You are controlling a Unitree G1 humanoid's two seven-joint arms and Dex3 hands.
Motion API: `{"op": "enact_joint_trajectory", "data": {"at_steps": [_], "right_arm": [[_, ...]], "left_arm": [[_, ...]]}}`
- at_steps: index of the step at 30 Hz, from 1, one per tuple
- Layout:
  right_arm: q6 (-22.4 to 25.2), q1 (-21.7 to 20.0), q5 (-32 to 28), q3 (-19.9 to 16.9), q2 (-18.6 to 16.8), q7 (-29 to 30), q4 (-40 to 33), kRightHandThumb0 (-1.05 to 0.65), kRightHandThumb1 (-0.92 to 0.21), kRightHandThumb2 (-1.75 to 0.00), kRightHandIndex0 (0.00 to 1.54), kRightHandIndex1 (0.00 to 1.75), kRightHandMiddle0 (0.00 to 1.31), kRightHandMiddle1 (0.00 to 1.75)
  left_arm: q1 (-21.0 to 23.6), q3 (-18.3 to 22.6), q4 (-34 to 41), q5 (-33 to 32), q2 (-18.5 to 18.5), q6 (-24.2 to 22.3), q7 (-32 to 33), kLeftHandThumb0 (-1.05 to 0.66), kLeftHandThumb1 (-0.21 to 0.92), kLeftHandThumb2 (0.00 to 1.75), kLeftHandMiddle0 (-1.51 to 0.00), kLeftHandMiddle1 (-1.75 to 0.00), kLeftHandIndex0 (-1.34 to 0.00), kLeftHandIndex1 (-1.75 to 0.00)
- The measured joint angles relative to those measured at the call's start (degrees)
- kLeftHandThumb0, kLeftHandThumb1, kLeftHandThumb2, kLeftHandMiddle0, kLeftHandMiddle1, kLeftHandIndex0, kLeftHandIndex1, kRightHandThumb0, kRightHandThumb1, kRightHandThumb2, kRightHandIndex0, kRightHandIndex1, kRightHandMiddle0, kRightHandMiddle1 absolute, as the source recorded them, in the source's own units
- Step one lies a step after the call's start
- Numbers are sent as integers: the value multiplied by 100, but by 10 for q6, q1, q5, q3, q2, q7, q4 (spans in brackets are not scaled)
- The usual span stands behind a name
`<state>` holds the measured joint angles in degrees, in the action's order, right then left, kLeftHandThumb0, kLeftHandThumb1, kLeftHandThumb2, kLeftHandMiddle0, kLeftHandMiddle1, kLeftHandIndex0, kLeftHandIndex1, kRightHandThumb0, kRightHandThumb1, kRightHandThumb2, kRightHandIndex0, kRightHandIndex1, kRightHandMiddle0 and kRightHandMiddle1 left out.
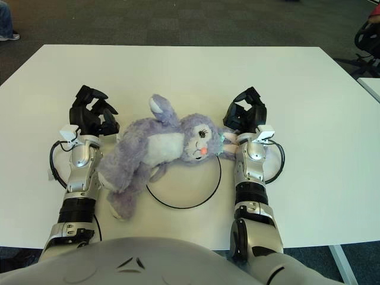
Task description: Put the doll into the plate.
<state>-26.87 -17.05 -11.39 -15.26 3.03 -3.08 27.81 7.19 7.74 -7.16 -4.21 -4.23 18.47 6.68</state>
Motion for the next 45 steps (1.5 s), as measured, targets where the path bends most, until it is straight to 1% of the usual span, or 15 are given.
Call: {"op": "enact_joint_trajectory", "data": {"at_steps": [14,28,45], "right_arm": [[0,15,-5,9,-5,-5,-30,-49,-29,-135,125,175,64,175],[5,25,-9,14,-6,-10,-49,-49,-29,-135,124,175,64,175],[6,27,-8,15,-6,-12,-53,-49,-28,-135,124,175,64,175]], "left_arm": [[-9,0,15,1,-2,-19,0,0,-1,168,-88,-168,-62,-175],[-12,0,20,-5,-3,-20,-1,0,0,166,-88,-168,-61,-175],[-12,0,21,-6,-3,-20,-1,0,0,166,-88,-168,-62,-175]]}}
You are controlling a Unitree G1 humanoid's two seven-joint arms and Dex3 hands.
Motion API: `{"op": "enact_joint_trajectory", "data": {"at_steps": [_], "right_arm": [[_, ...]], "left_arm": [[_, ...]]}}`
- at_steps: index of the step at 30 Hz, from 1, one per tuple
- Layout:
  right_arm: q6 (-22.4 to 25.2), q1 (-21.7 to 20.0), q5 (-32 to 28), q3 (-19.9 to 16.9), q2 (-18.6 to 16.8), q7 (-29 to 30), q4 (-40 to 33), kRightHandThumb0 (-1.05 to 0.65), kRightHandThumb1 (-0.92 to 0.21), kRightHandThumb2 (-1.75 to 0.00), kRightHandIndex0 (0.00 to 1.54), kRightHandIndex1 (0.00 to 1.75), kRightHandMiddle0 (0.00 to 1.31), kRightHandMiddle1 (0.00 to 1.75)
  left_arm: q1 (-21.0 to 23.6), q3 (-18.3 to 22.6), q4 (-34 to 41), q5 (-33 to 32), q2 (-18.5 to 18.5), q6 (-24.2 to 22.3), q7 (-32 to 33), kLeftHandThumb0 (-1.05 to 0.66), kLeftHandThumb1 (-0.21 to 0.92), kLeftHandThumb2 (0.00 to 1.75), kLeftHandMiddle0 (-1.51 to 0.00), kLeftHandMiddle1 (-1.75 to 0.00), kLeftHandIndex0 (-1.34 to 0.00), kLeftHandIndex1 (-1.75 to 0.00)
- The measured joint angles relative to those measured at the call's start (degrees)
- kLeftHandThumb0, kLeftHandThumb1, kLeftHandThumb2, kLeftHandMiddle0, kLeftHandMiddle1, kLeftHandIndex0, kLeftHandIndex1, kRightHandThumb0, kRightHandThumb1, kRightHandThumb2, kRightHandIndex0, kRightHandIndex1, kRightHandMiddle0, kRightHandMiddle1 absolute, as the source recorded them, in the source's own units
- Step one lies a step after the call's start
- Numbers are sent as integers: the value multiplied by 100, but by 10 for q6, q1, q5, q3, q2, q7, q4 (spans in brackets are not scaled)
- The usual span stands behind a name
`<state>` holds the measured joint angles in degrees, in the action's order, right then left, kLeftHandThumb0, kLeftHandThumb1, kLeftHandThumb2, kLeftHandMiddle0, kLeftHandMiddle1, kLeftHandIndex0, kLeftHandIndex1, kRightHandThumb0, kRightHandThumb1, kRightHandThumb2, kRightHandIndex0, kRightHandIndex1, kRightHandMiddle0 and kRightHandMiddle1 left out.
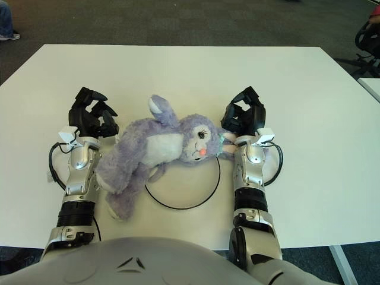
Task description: Put the doll into the plate.
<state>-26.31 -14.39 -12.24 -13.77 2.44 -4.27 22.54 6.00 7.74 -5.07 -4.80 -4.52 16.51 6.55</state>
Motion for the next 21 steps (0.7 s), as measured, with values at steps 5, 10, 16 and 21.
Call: {"op": "enact_joint_trajectory", "data": {"at_steps": [5,10,16,21], "right_arm": [[1,0,0,0,0,0,0,-49,-28,-135,124,175,64,175],[6,1,0,0,0,0,-1,-49,-28,-135,124,175,64,175],[7,1,0,0,0,0,-3,-49,-29,-135,125,175,64,175],[7,1,0,0,0,0,-3,-49,-28,-135,125,175,64,175]], "left_arm": [[0,0,0,0,0,0,0,0,-1,166,-88,-167,-62,-175],[0,0,1,0,0,0,0,0,-1,166,-88,-167,-62,-175],[0,0,1,0,0,0,0,0,0,166,-88,-167,-62,-175],[0,0,1,0,0,0,0,0,0,166,-88,-167,-62,-175]]}}
